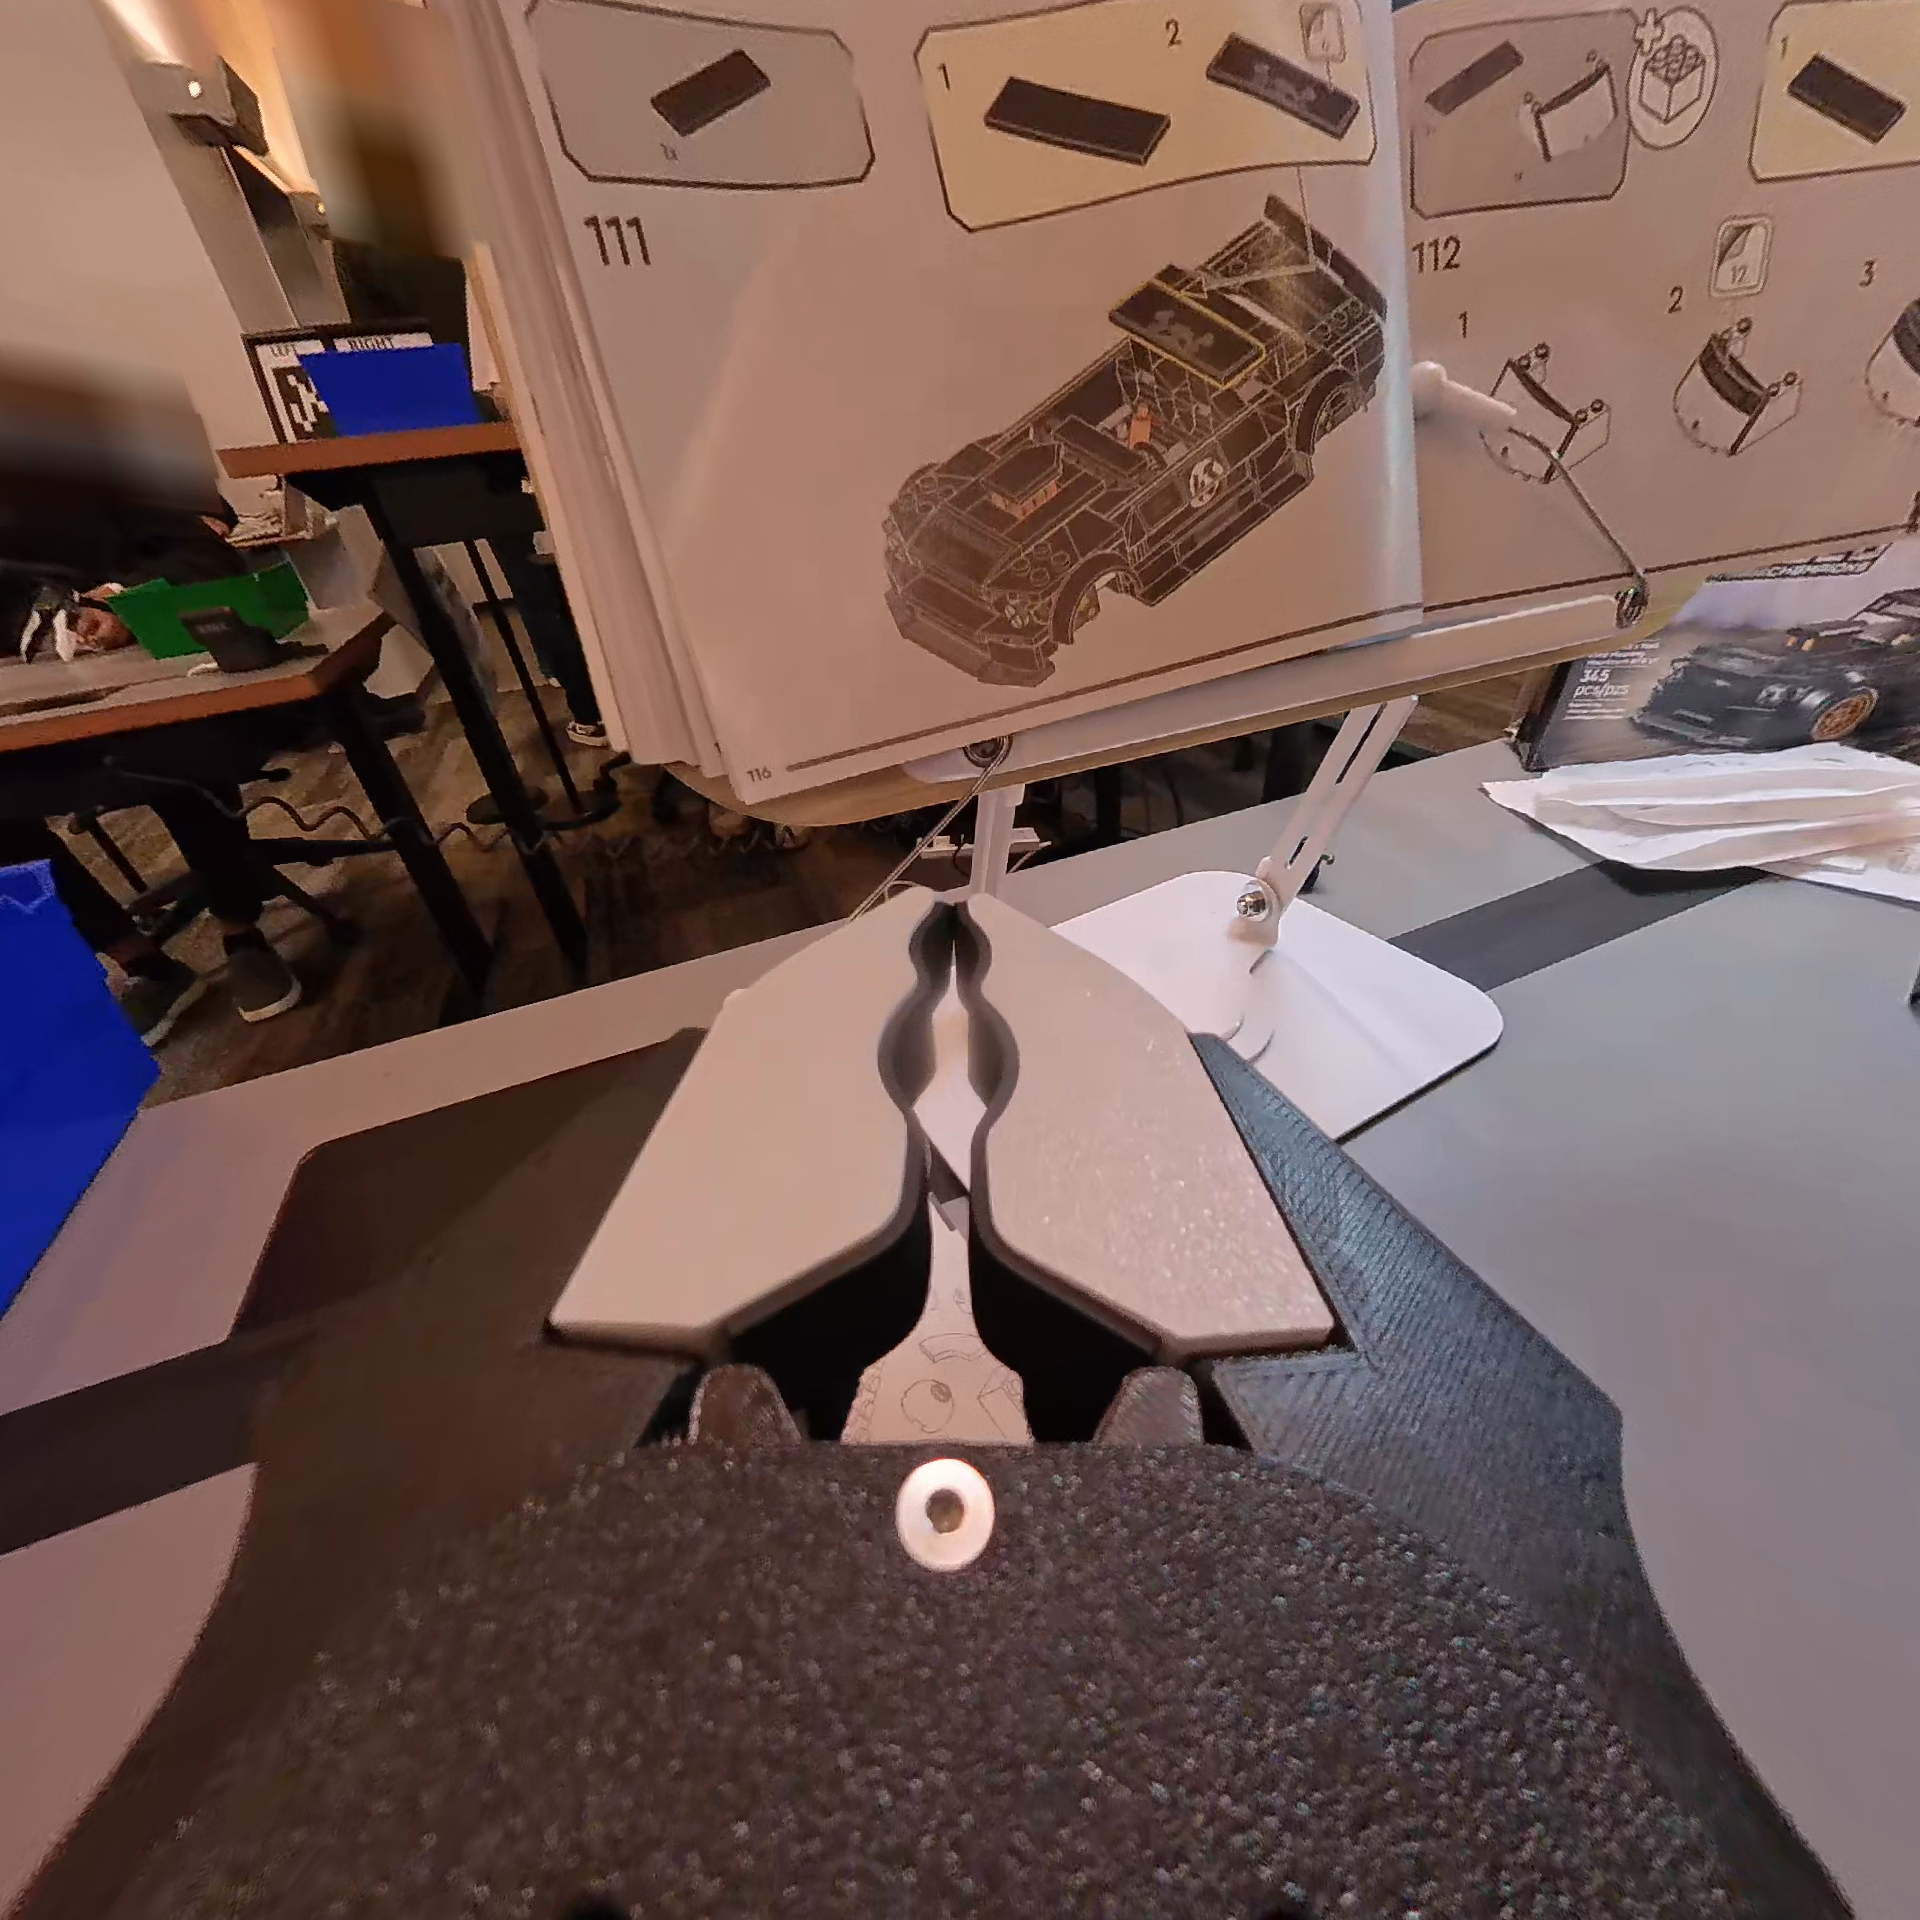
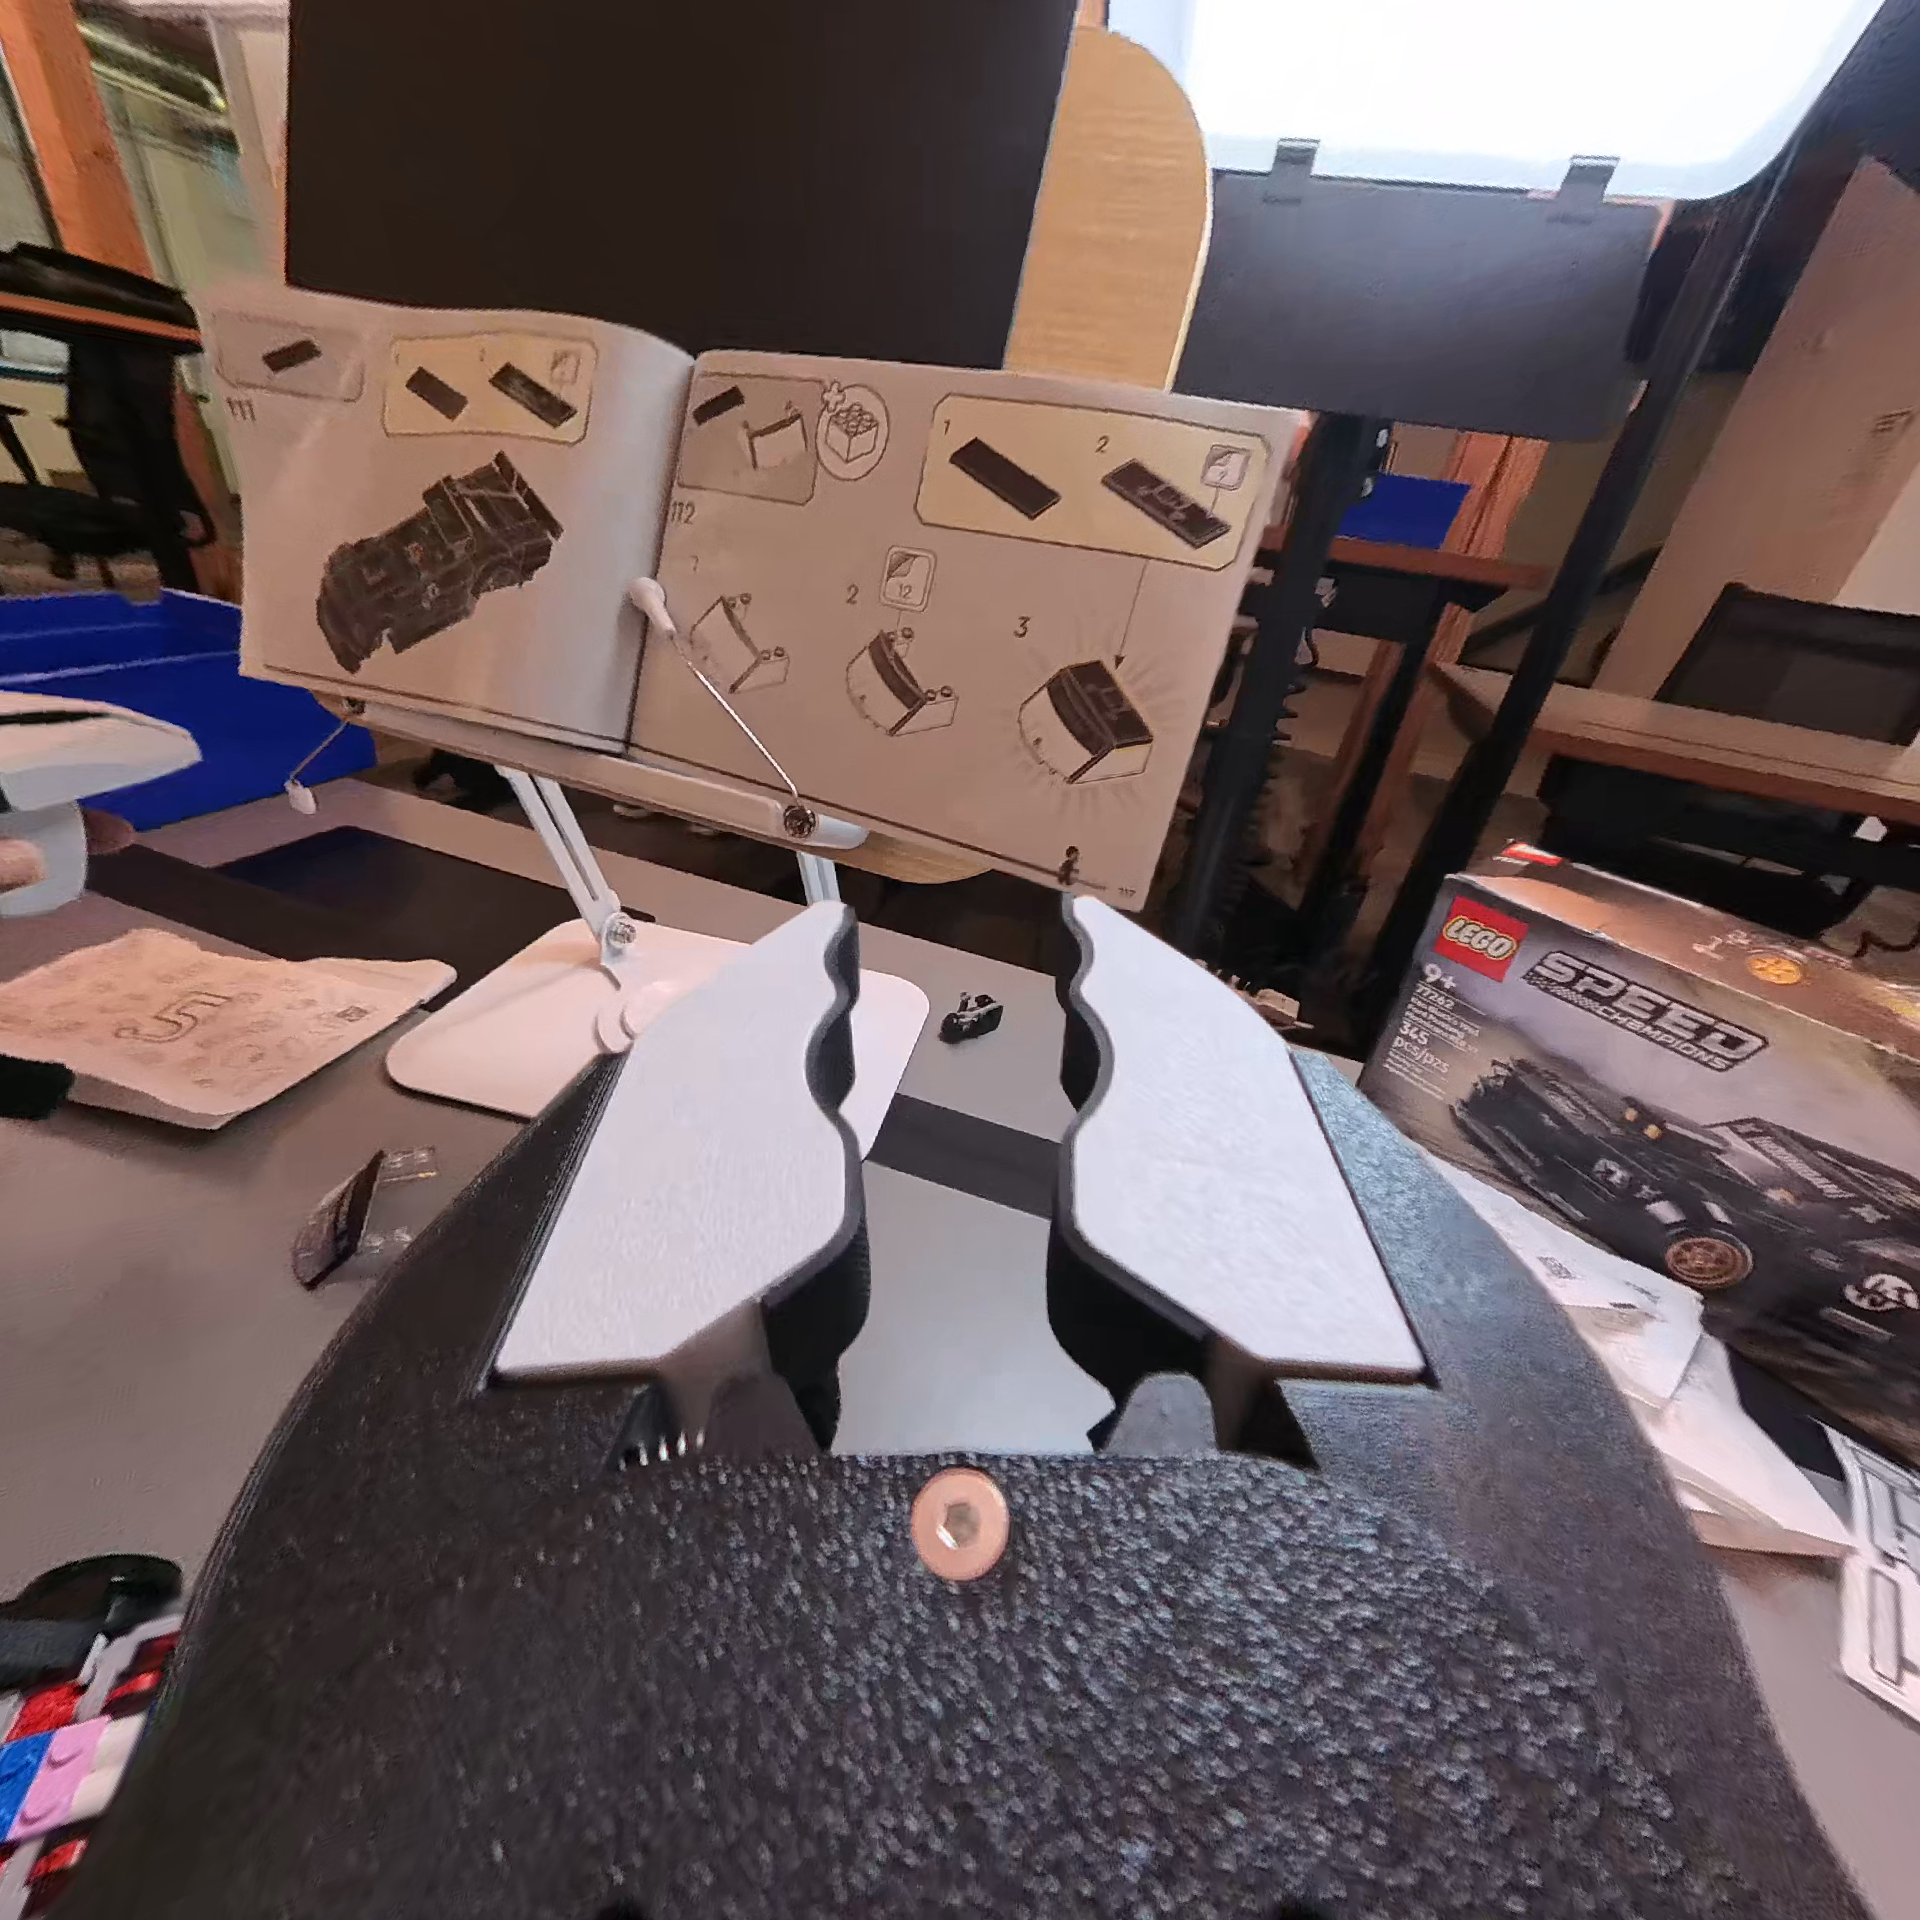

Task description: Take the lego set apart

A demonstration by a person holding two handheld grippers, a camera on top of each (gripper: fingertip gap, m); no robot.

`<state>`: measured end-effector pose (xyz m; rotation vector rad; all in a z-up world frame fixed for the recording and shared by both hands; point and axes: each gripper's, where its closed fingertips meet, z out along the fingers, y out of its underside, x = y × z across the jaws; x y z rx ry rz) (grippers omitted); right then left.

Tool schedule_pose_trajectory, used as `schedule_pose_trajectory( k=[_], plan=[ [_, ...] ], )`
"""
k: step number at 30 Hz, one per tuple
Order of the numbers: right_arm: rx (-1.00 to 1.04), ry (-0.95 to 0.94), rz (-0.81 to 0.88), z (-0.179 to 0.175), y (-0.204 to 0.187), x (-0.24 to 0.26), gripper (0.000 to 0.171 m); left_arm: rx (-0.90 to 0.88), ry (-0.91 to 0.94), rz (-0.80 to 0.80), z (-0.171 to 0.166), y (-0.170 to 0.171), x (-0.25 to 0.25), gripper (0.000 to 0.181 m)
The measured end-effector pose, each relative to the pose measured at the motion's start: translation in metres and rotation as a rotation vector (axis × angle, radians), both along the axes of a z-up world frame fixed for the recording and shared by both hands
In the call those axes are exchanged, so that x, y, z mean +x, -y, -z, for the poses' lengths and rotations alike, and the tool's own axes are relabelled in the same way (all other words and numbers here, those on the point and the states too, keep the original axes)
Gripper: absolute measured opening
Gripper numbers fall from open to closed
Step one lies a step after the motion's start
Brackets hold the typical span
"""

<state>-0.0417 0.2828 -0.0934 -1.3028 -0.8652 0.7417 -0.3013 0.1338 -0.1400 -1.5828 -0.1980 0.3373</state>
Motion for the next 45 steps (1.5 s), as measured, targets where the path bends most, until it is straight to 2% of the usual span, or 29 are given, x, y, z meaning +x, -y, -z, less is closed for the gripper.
schedule_pose_trajectory(
  k=[5,8,13,27,33,36,39,42,45],
  plan=[
    [-0.078,-0.026,0.003,0.004,-0.009,0.003,0.034,0.014,-0.012,-0.018,-0.003,0.002,-0.001,0.0],
    [-0.088,0.015,0.001,0.018,-0.01,-0.003,0.033,0.019,0.002,-0.011,-0.004,0.0,0.001,0.0],
    [-0.071,0.104,-0.052,0.037,0.016,-0.019,0.028,0.023,-0.02,-0.006,-0.011,0.0,0.005,0.0],
    [-0.033,0.054,0.008,0.02,0.004,-0.009,0.033,0.026,-0.027,0.04,-0.014,0.0,0.013,0.0],
    [-0.052,0.035,0.011,0.018,-0.001,-0.006,0.034,-0.003,-0.006,0.039,-0.009,-0.003,0.013,0.01],
    [-0.064,0.029,0.008,0.021,-0.006,-0.004,0.034,-0.028,0.062,0.002,0.005,-0.002,0.002,0.023],
    [-0.085,0.041,0.006,0.028,-0.012,-0.003,0.034,-0.031,0.195,-0.028,0.019,0.002,-0.016,0.029],
    [-0.118,0.038,-0.02,0.033,-0.014,-0.004,0.034,-0.011,0.414,0.043,0.032,0.0,-0.02,0.036],
    [-0.121,0.041,-0.043,0.035,-0.01,-0.007,0.033,0.055,0.578,0.129,0.031,-0.008,-0.016,0.038]
  ],
)
